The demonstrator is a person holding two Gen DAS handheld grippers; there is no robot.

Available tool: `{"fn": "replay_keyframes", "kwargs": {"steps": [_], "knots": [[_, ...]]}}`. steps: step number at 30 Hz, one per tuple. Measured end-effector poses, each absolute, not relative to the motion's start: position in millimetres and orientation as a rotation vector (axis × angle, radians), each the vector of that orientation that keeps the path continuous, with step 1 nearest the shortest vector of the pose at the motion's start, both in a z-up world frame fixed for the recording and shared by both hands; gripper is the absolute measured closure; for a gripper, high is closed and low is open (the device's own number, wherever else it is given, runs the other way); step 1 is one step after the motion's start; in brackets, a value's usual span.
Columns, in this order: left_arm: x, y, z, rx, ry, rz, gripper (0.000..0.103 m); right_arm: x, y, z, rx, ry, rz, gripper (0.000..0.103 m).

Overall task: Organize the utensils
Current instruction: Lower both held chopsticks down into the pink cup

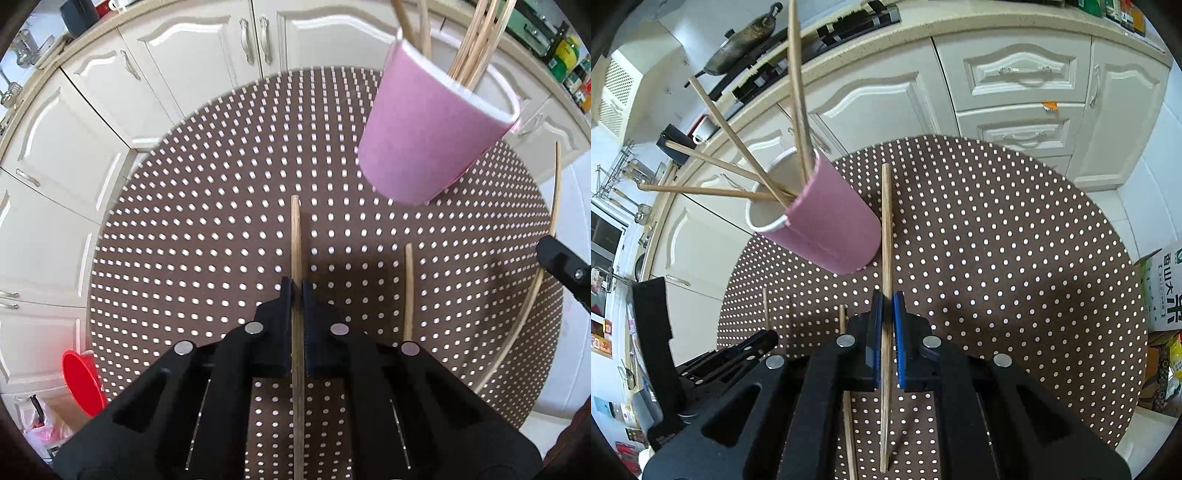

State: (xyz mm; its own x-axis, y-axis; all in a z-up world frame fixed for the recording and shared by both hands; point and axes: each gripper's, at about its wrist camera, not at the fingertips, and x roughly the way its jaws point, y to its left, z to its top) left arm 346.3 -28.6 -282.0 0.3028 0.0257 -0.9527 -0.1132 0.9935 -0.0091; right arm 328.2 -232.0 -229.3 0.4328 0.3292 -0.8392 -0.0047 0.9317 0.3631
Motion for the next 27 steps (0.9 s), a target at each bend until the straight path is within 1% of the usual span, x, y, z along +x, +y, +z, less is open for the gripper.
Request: {"fn": "replay_keyframes", "kwargs": {"steps": [17, 27], "knots": [[315.1, -26.3, -136.9, -0.125, 0.939, 0.033, 0.097, 314.9, -239.4, -138.6, 0.349, 0.873, 0.275, 0.098], [317.9, -31.4, -62.0, -0.107, 0.759, -0.036, 0.097, 326.2, -241.6, -86.1, 0.341, 0.724, 0.288, 0.098]]}}
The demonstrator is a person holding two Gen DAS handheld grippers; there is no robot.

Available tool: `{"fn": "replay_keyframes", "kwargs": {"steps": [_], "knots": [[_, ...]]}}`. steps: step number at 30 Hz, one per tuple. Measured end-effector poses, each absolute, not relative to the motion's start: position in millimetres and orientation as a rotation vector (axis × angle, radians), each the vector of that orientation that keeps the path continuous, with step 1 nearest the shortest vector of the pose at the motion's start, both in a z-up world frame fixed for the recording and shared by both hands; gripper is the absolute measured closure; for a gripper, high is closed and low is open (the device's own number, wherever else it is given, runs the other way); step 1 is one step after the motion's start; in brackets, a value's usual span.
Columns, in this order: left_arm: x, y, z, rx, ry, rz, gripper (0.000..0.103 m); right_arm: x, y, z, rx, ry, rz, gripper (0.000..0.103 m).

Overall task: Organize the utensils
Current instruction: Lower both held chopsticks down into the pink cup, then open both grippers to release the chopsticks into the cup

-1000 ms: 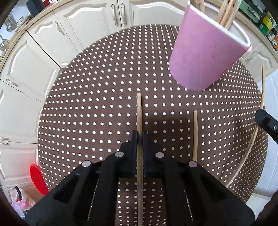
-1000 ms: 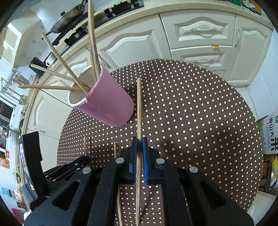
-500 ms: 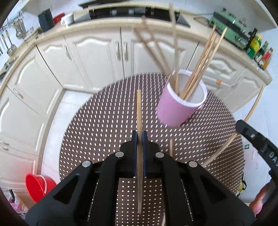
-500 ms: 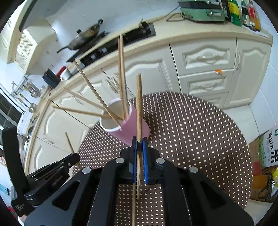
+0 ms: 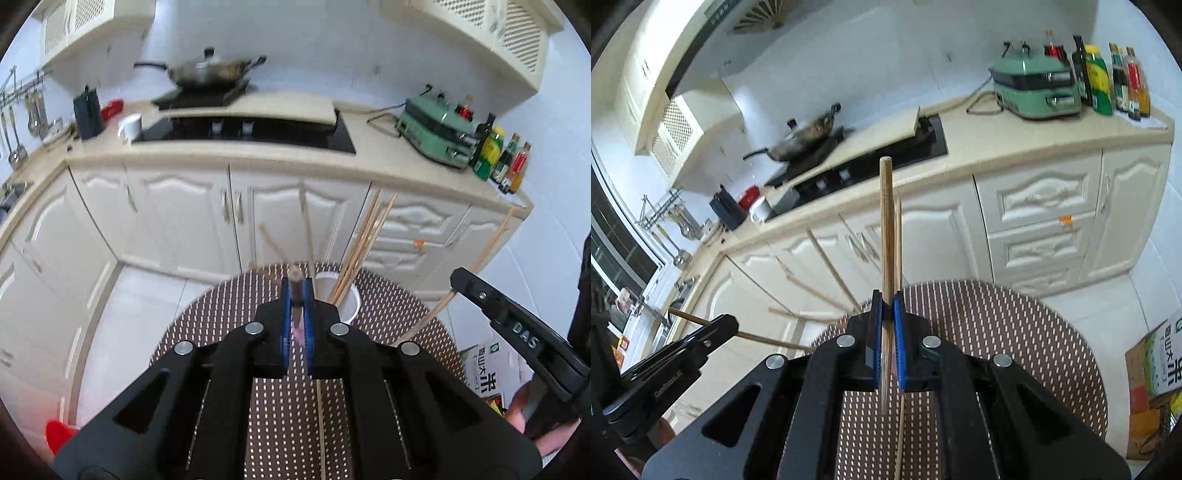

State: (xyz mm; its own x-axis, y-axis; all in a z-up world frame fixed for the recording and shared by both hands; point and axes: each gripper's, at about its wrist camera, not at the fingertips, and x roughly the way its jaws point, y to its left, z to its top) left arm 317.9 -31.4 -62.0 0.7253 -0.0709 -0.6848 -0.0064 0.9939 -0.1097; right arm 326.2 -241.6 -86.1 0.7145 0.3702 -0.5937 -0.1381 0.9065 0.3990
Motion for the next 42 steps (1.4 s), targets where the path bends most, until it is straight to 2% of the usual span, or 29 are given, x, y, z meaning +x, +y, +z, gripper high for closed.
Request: {"fn": "replay_keyframes", "kwargs": {"steps": [8, 18, 39, 42], "knots": [[325.1, -39.8, -19.7, -0.095, 0.663, -0.066, 0.097, 345.7, -245.3, -60.6, 0.330, 0.641, 0.263, 0.098], [337.8, -43.2, -3.9, -0.105, 0.626, -0.076, 0.097, 370.0, -240.0, -60.1, 0.324, 0.629, 0.254, 0.098], [393.4, -39.7, -85.8, -0.135, 0.809, -0.042, 0.097, 407.0, -216.6, -137.1, 0.308, 0.828, 0.256, 0.098], [394.9, -40.6, -99.4, -0.121, 0.831, -0.054, 0.097, 409.1, -217.6, -142.8, 0.336, 0.847, 0.291, 0.095]]}}
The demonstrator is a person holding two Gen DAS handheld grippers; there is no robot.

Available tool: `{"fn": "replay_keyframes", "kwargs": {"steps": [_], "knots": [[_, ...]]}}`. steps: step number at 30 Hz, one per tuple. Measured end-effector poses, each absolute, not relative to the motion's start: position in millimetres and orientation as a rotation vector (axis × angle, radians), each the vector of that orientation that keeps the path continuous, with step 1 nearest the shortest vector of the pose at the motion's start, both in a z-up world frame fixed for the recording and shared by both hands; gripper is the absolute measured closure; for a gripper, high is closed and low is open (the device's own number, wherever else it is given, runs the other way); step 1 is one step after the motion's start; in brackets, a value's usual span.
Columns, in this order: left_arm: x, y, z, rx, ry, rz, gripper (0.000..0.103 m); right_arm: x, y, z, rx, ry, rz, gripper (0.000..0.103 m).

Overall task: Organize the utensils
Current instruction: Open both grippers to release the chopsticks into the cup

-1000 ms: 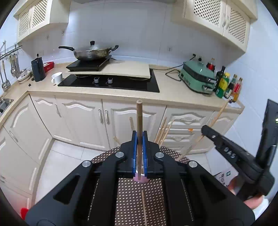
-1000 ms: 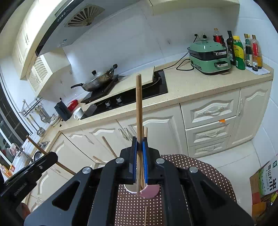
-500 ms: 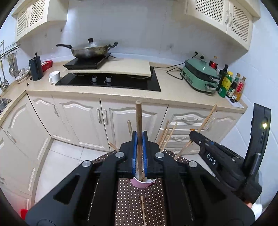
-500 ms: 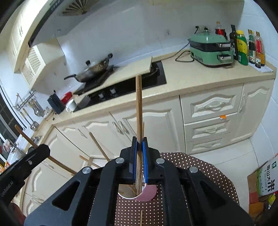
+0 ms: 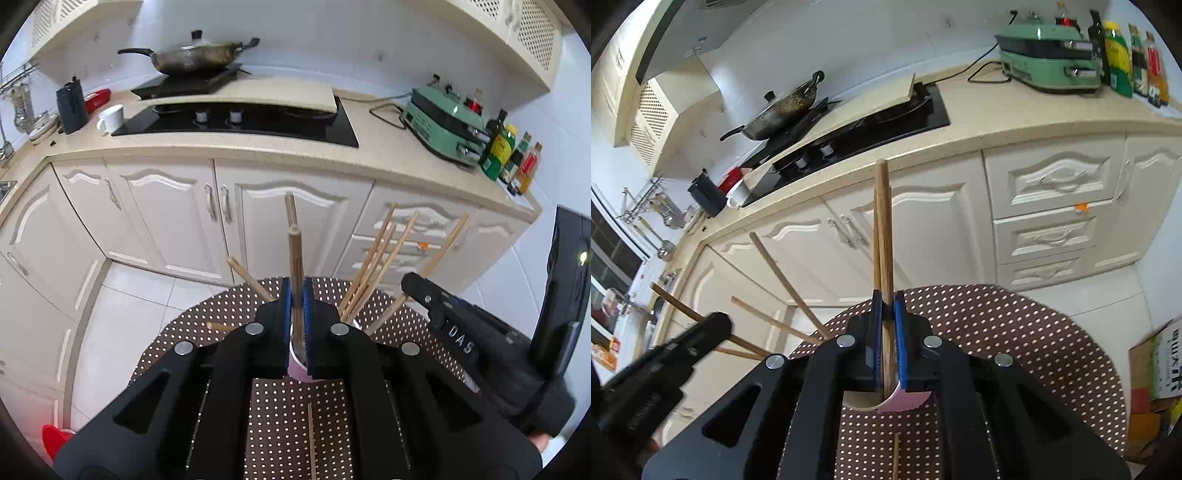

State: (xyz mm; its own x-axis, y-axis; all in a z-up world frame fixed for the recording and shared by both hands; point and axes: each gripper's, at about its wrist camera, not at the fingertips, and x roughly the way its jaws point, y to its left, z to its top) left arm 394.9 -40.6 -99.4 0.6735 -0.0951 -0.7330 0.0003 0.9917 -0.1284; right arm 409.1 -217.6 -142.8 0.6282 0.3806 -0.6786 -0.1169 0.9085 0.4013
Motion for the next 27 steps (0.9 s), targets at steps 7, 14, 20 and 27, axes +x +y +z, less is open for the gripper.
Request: {"fn": "replay_keyframes", "kwargs": {"steps": [7, 14, 20, 27], "knots": [[399.1, -42.5, -114.7, -0.087, 0.879, -0.079, 0.092, 407.9, -222.1, -142.2, 0.328, 0.869, 0.287, 0.051], [387.3, -40.2, -111.3, -0.043, 0.830, -0.024, 0.044, 390.9, -236.7, -140.1, 0.292, 0.845, 0.223, 0.037], [380.5, -37.1, -114.2, -0.052, 0.847, -0.013, 0.043, 383.7, -241.6, -141.7, 0.300, 0.864, 0.221, 0.035], [369.8, -36.0, -113.7, -0.065, 0.845, 0.007, 0.040, 371.7, -242.3, -139.5, 0.304, 0.876, 0.218, 0.034]]}}
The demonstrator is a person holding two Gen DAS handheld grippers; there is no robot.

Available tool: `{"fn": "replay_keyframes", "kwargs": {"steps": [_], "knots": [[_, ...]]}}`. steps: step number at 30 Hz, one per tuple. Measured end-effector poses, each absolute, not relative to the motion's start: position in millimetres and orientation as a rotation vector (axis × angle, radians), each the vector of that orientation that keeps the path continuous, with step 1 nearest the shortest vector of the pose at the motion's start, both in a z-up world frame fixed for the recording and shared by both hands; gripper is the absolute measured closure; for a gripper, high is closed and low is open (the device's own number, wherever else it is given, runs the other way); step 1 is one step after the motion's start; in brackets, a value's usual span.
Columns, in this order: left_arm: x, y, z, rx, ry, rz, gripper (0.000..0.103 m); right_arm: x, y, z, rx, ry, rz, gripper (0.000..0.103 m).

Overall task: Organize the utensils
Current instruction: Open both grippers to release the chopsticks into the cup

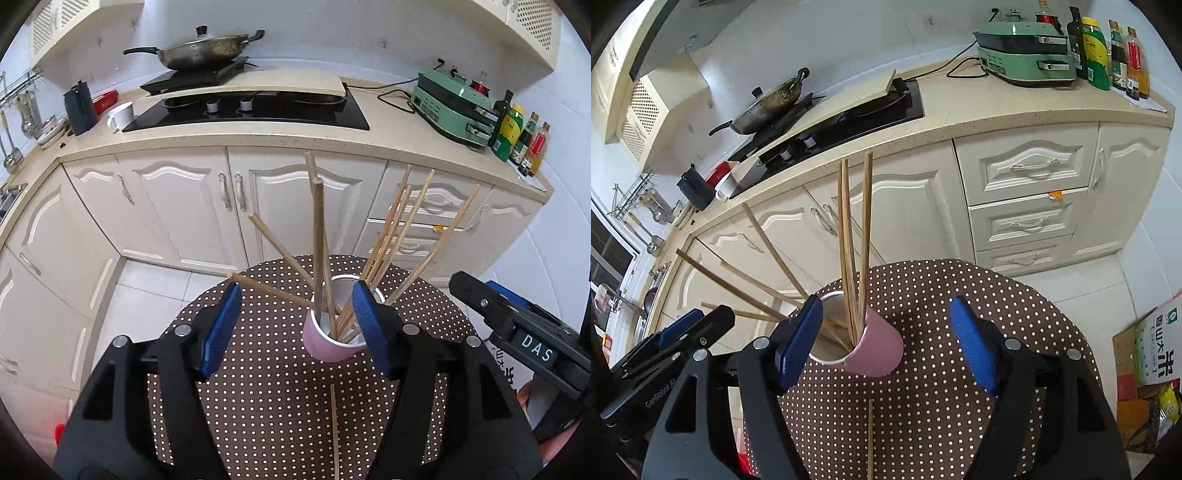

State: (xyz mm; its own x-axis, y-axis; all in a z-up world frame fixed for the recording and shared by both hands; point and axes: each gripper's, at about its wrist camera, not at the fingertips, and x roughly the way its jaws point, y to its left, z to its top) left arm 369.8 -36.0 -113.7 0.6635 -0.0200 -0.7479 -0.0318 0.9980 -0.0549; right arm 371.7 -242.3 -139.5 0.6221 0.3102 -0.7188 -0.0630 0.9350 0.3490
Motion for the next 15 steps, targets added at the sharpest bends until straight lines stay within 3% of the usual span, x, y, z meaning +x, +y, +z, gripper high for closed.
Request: {"fn": "replay_keyframes", "kwargs": {"steps": [15], "knots": [[335.4, -27.3, -127.0, -0.085, 0.885, 0.043, 0.034, 340.5, -245.5, -156.8, 0.304, 0.954, 0.178, 0.030]]}}
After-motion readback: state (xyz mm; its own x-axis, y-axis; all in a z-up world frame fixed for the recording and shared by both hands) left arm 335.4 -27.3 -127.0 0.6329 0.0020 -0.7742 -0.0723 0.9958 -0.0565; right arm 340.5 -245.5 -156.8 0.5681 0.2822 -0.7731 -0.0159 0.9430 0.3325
